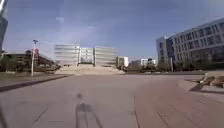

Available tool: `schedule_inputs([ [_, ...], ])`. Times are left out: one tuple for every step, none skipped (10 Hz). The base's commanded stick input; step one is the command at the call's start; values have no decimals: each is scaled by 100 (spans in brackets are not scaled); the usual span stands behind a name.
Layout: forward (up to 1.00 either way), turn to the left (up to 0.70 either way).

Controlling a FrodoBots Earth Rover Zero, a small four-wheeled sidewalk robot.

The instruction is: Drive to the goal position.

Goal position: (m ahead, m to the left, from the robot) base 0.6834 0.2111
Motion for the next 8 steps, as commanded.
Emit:
schedule_inputs([
  [70,0],
  [70,0],
  [70,0],
  [70,0],
  [70,0],
  [70,0],
  [70,0],
  [70,0],
])
